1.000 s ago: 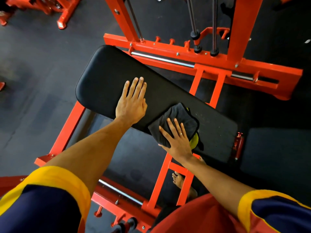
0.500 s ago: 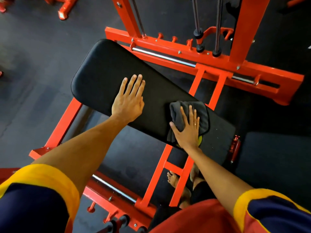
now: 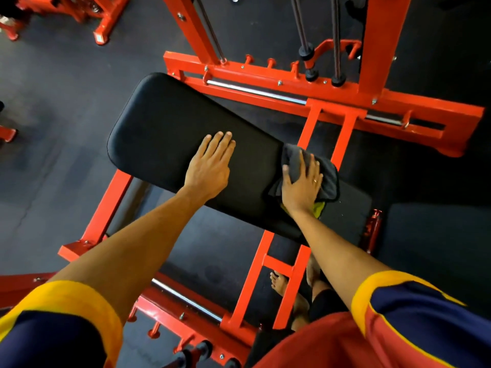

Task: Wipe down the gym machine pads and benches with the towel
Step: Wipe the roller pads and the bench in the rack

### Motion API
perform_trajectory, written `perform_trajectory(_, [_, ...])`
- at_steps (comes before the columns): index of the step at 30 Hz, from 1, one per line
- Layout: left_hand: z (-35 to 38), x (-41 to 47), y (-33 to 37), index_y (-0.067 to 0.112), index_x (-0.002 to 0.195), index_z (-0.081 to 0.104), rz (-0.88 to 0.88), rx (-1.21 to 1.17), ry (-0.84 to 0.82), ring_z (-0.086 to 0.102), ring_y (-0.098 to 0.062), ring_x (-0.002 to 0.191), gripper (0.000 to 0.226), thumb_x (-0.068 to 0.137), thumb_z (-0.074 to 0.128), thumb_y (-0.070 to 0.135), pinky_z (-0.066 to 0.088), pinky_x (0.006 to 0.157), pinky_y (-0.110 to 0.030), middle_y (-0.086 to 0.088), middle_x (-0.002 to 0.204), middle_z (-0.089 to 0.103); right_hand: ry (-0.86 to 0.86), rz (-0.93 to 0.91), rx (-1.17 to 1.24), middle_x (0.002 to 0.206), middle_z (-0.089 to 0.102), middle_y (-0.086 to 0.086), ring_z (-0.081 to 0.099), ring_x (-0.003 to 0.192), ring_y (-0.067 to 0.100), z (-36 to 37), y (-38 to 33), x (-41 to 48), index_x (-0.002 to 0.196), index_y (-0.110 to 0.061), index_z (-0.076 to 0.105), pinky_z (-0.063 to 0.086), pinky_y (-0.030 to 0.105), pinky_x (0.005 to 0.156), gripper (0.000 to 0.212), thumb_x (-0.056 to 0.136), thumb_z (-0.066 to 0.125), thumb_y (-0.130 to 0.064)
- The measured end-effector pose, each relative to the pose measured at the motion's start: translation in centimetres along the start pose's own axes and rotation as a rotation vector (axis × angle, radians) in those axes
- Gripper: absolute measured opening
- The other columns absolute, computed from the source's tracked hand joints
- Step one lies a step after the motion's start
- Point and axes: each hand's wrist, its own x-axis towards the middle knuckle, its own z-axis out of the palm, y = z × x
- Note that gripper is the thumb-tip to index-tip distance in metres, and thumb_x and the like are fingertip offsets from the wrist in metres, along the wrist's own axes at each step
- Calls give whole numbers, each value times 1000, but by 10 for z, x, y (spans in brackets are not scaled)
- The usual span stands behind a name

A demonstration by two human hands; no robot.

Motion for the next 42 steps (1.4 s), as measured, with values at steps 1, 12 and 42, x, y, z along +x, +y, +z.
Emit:
perform_trajectory(1, [0,4,6,6,159,28,28,4,-9,19,-30,155,64,98,44,21,14,128,-47,-14,167,22,41,92,22,168,28,9,20,157,33,1,7,-9,161,-27,34,16,56,125,76,98,31,-68])
perform_trajectory(12, [11,48,59,2,158,27,74,-64,-41,16,-33,156,64,105,38,36,10,128,-50,-18,167,22,-28,-65,49,170,25,3,15,158,31,4,-25,14,158,-25,39,10,51,128,67,100,35,-58])
perform_trajectory(42, [33,54,74,3,162,7,49,-29,-40,1,-36,157,78,102,28,49,5,125,-58,-20,170,4,80,128,94,134,65,6,56,128,32,-2,-69,62,127,-21,66,35,49,113,55,97,43,-61])
